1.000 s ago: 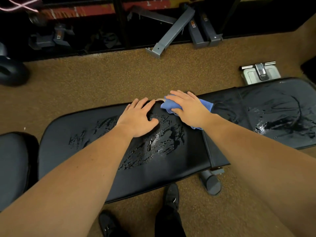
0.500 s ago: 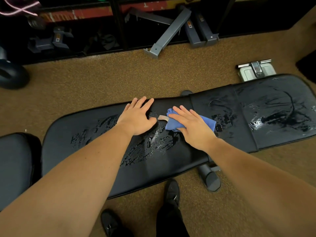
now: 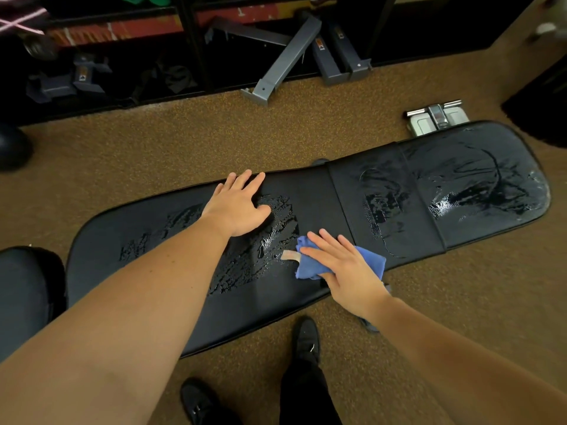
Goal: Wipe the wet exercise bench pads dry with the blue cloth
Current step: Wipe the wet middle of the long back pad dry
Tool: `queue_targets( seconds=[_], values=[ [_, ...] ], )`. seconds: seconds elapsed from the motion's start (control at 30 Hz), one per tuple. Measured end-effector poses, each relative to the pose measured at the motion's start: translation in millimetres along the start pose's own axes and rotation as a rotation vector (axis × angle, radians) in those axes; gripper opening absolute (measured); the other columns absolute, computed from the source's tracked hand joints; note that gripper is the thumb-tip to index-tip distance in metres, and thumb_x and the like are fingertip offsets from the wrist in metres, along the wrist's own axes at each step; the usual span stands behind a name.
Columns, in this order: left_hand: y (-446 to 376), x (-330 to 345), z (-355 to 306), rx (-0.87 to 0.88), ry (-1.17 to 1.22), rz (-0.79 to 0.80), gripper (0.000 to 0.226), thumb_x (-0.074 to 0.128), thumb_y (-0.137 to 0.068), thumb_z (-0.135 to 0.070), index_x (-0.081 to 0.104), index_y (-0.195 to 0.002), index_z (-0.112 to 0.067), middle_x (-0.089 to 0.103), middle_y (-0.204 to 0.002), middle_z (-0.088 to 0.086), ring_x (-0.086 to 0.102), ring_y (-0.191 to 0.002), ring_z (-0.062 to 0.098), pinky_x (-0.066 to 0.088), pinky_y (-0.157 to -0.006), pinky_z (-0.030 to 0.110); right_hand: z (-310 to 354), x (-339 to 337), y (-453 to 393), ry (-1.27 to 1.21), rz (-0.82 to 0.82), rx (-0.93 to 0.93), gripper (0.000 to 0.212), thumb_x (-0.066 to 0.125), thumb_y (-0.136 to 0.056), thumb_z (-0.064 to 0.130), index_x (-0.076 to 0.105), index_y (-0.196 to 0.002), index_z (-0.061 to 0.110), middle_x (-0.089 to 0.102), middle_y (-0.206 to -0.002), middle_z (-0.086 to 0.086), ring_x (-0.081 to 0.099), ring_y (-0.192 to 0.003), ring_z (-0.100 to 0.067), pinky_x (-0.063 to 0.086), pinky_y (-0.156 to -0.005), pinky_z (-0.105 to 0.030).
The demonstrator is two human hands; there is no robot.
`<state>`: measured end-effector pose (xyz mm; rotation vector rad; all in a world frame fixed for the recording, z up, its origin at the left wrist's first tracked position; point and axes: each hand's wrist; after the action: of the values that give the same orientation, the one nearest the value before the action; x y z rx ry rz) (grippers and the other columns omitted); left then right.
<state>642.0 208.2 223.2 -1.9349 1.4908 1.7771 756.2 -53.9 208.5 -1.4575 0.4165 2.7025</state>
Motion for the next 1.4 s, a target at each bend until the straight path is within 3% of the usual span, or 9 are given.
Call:
queue_targets(
  seconds=[0.17, 0.23, 0.3, 0.4, 0.53, 0.63, 0.77, 0.9, 1.4],
  values=[
    [0, 0, 1, 0.006, -0.002, -0.001, 0.073, 0.037, -0.097, -0.048, 0.0, -0.159, -0.039, -0.006, -0.168, -0.007, -0.009, -0.154, 0.021, -0.001, -0.125, 0.042, 19, -11, 2, -0.463, -0.263, 0.26, 0.046, 0.058, -0.097, 0.012, 0.057, -0.133, 0.039, 0.061, -0.13, 0.011, 0.051, -0.125, 0.0, 0.041, -0.109, -0.036],
    [0, 0, 2, 0.007, -0.002, -0.006, 0.073, 0.037, -0.096, -0.048, 0.0, -0.159, -0.039, -0.006, -0.168, -0.007, -0.009, -0.154, 0.021, -0.001, -0.125, 0.042, 27, -30, -21, -0.549, -0.497, 0.347, 0.04, 0.057, -0.097, 0.017, 0.057, -0.129, 0.042, 0.061, -0.121, 0.012, 0.056, -0.115, -0.001, 0.045, -0.103, -0.029],
    [0, 1, 2, 0.004, 0.008, -0.007, 0.074, 0.038, -0.096, -0.047, 0.0, -0.159, -0.039, -0.006, -0.168, -0.007, -0.01, -0.154, 0.02, -0.002, -0.125, 0.041, 22, -49, -56, -0.531, -0.653, 0.375, 0.038, 0.055, -0.099, 0.022, 0.053, -0.136, 0.032, 0.054, -0.131, 0.007, 0.051, -0.122, -0.008, 0.04, -0.106, -0.029],
    [0, 1, 1, -0.001, 0.029, -0.003, 0.073, 0.038, -0.096, -0.044, 0.001, -0.159, -0.039, -0.005, -0.168, -0.008, -0.01, -0.154, 0.019, -0.003, -0.125, 0.04, 2, -59, -106, -0.138, -0.43, 0.385, 0.058, 0.051, -0.1, 0.039, 0.035, -0.152, 0.017, 0.033, -0.153, -0.009, 0.031, -0.137, -0.029, 0.03, -0.11, -0.044],
    [-1, 1, 0, -0.007, 0.037, -0.005, 0.072, 0.036, -0.096, -0.039, 0.001, -0.159, -0.039, -0.006, -0.168, -0.008, -0.011, -0.154, 0.019, -0.004, -0.125, 0.04, -31, -43, -131, 0.351, -0.132, 0.147, 0.066, 0.038, -0.101, 0.049, 0.033, -0.153, 0.008, 0.021, -0.163, -0.016, 0.012, -0.152, -0.034, 0.017, -0.121, -0.054],
    [-1, 3, 0, -0.011, 0.046, -0.01, 0.072, 0.035, -0.096, -0.037, 0.001, -0.159, -0.039, -0.007, -0.168, -0.008, -0.012, -0.154, 0.019, -0.004, -0.125, 0.04, -37, -40, -137, 0.415, -0.16, 0.086, 0.067, 0.025, -0.1, 0.052, 0.03, -0.155, 0.013, 0.024, -0.163, -0.014, 0.014, -0.152, -0.033, 0.018, -0.121, -0.054],
    [-3, 5, 1, -0.015, 0.048, -0.013, 0.072, 0.034, -0.096, -0.034, 0.0, -0.159, -0.039, -0.007, -0.168, -0.008, -0.012, -0.154, 0.02, -0.005, -0.125, 0.041, -28, -33, -138, 0.474, -0.165, -0.011, 0.056, 0.031, -0.103, 0.045, 0.03, -0.156, 0.026, 0.028, -0.162, -0.007, 0.019, -0.151, -0.034, 0.018, -0.122, -0.051],
    [-3, 4, 1, -0.013, 0.046, 0.002, 0.071, 0.033, -0.096, -0.034, 0.0, -0.159, -0.039, -0.007, -0.168, -0.008, -0.012, -0.154, 0.019, -0.004, -0.125, 0.041, -21, -25, -119, 0.429, -0.185, -0.015, 0.052, 0.039, -0.099, 0.044, 0.043, -0.147, 0.024, 0.037, -0.156, -0.003, 0.021, -0.15, -0.03, 0.019, -0.122, -0.05],
    [1, 1, 10, 0.047, 0.029, 0.002, 0.067, 0.031, -0.1, -0.033, -0.001, -0.16, -0.037, -0.01, -0.168, -0.007, -0.012, -0.154, 0.019, -0.004, -0.125, 0.04, 4, 21, -33, 0.333, -0.221, -0.055, 0.046, 0.04, -0.103, 0.032, 0.049, -0.146, 0.019, 0.041, -0.156, -0.001, 0.02, -0.152, -0.024, 0.022, -0.122, -0.048]
  ],
)
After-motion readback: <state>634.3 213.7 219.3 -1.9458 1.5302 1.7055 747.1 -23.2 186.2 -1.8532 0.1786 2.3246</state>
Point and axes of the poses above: each hand's wrist, its own y-axis away from the middle knuckle, its own x-axis out of the palm, z = x × y
